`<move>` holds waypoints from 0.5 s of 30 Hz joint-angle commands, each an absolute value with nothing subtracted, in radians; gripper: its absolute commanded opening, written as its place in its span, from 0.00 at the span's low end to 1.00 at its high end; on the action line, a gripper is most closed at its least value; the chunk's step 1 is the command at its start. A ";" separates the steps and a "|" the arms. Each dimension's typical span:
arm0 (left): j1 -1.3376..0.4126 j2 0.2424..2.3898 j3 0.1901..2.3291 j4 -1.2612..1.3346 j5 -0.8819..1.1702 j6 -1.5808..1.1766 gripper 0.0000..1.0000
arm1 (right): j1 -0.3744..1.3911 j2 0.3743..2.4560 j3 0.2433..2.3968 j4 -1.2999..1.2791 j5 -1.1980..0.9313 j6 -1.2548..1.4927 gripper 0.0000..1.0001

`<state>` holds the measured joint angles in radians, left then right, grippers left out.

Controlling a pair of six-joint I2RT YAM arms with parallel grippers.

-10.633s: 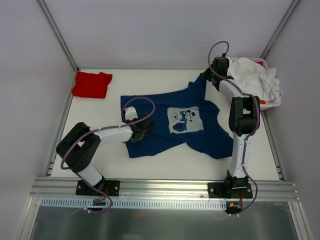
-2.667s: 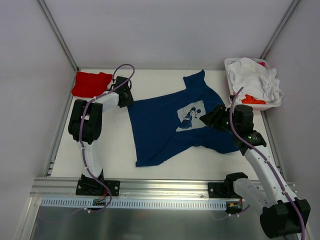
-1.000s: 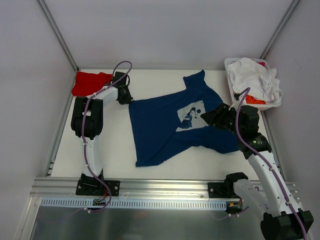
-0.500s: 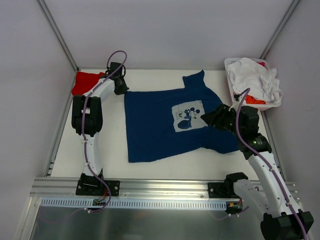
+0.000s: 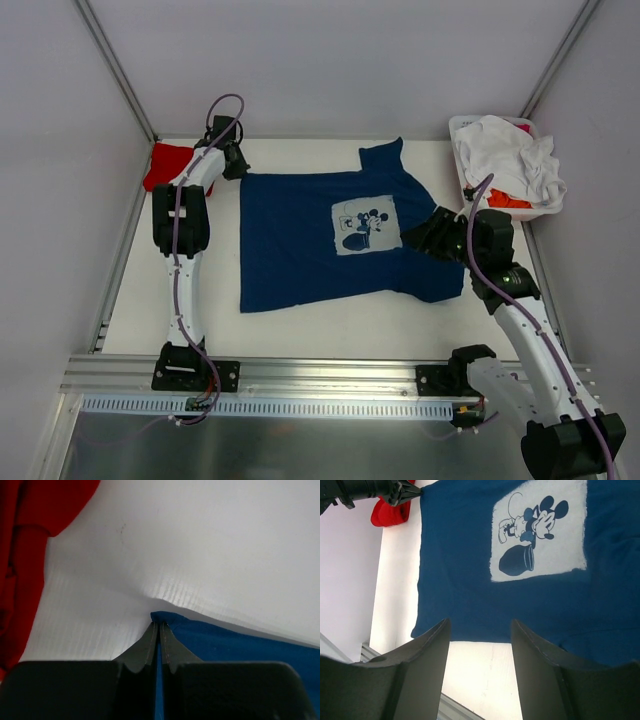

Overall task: Fold and stack the t-shirts
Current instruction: Flatten the tshirt out

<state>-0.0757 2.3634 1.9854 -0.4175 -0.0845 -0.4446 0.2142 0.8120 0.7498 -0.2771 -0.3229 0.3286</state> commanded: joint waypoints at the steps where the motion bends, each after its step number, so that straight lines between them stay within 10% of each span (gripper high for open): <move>1: -0.055 2.385 2.065 -0.457 -0.072 -0.433 0.00 | 0.221 0.824 0.764 -0.267 -0.316 0.314 0.55; 7: -0.049 2.404 2.097 -0.466 -0.066 -0.443 0.10 | 0.221 0.848 0.749 -0.250 -0.321 0.318 0.54; 12: -0.049 2.353 2.068 -0.466 -0.095 -0.436 0.81 | 0.221 0.844 0.730 -0.245 -0.324 0.318 0.55; 15: -0.049 2.292 2.014 -0.465 -0.100 -0.443 0.93 | 0.221 0.835 0.723 -0.248 -0.316 0.316 0.54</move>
